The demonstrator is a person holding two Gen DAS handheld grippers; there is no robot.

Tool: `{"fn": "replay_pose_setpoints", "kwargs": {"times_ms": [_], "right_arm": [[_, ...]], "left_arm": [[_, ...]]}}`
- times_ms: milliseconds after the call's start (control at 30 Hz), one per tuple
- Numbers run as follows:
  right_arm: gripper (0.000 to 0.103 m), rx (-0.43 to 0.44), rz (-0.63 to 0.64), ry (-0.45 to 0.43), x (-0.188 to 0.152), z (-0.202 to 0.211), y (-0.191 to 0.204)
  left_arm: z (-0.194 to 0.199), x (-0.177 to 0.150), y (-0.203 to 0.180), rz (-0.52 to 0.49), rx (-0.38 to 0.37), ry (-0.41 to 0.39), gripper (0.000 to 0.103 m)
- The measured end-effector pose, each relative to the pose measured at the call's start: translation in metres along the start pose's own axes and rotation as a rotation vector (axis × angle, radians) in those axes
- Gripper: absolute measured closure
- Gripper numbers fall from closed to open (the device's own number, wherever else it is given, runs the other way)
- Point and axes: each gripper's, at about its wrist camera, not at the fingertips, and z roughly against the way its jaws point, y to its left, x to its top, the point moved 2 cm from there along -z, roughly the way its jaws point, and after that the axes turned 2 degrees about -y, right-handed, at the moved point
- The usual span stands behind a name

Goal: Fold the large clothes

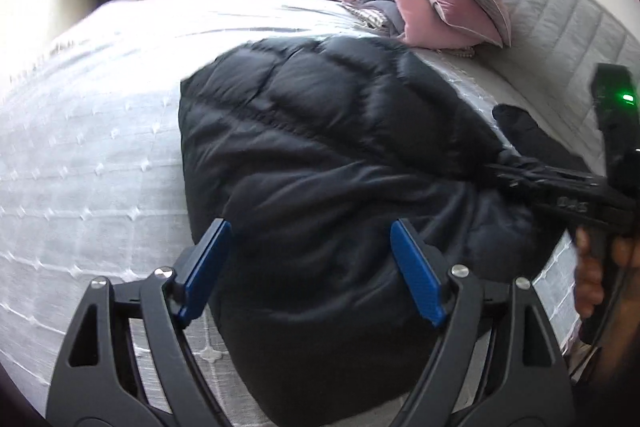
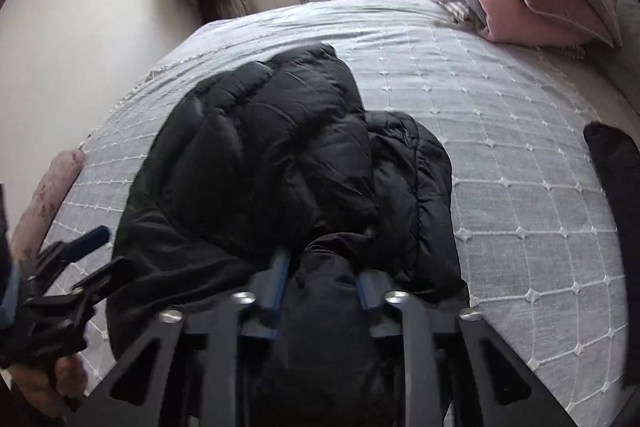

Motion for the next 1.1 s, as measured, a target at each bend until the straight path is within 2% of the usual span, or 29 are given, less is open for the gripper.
{"fn": "replay_pose_setpoints", "kwargs": {"times_ms": [100,267,333,600,767,1100], "right_arm": [[0.089,-0.015,0.036,-0.018,0.001,0.009,0.009],[0.092,-0.038,0.041,-0.092,0.002,0.048,0.016],[0.092,-0.041,0.016,-0.094,0.0,0.053,0.01],[0.086,0.0,-0.197,0.023,-0.016,0.026,-0.039],[0.079,-0.025,-0.208,0.076,-0.027,0.01,-0.047],[0.074,-0.066,-0.193,0.148,-0.04,-0.013,-0.044]], "left_arm": [[-0.007,-0.003,0.013,0.04,-0.03,0.019,0.021],[-0.001,-0.004,0.023,0.05,-0.035,0.011,0.021],[-0.002,-0.005,0.03,0.078,-0.042,0.023,0.021],[-0.018,-0.011,0.035,0.135,-0.081,0.07,0.02],[-0.026,-0.013,0.037,0.159,-0.092,0.086,0.015],[-0.029,-0.014,0.042,0.19,-0.101,0.1,0.013]]}}
